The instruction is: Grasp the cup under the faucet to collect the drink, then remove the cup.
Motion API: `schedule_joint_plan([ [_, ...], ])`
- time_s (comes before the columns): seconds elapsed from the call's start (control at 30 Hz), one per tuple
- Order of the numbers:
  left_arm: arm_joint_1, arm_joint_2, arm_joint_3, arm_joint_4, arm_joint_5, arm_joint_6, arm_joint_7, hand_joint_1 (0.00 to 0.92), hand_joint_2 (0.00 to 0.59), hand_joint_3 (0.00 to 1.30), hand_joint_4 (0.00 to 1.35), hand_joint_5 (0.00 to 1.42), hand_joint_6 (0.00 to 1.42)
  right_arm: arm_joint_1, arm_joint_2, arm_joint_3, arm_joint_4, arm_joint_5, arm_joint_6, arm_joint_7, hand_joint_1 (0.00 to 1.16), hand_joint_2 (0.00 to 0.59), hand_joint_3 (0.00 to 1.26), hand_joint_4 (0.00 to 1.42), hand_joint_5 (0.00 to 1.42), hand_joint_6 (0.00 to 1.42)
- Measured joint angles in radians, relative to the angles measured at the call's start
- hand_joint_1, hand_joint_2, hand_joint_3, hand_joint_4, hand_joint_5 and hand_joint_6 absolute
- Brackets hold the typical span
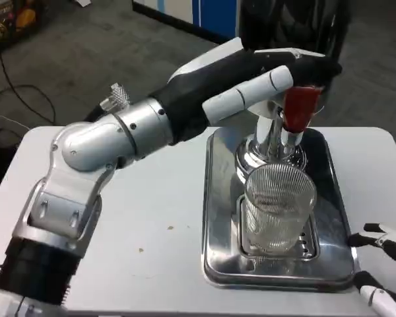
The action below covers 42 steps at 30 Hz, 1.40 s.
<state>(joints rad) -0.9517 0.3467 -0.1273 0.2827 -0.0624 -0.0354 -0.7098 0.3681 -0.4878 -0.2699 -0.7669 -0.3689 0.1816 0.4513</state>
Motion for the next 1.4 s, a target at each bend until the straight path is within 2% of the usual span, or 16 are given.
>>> schedule_joint_plan([
  [0.2, -0.037, -0.015, -0.001, 0.089, -0.013, -0.019, -0.046, 0.000, 0.157, 0.27, 0.17, 0.24, 0.21, -0.012, -0.001, 0.004, 0.002, -0.002, 0.008, 0.000, 0.37, 0.479, 0.23, 0.06, 0.07, 0.00],
  [0.53, -0.050, -0.023, -0.014, 0.126, -0.001, -0.069, -0.083, 0.000, 0.159, 0.27, 0.17, 0.23, 0.20, -0.020, -0.002, 0.013, 0.012, -0.017, 0.019, 0.000, 0.37, 0.479, 0.23, 0.06, 0.07, 0.00],
  [1.4, -0.068, 0.058, -0.110, 0.101, 0.124, -0.249, -0.085, 0.000, 0.148, 0.22, 0.11, 0.17, 0.18, -0.021, -0.002, 0.016, 0.014, 0.000, 0.048, 0.000, 0.37, 0.479, 0.23, 0.06, 0.07, 0.00],
])
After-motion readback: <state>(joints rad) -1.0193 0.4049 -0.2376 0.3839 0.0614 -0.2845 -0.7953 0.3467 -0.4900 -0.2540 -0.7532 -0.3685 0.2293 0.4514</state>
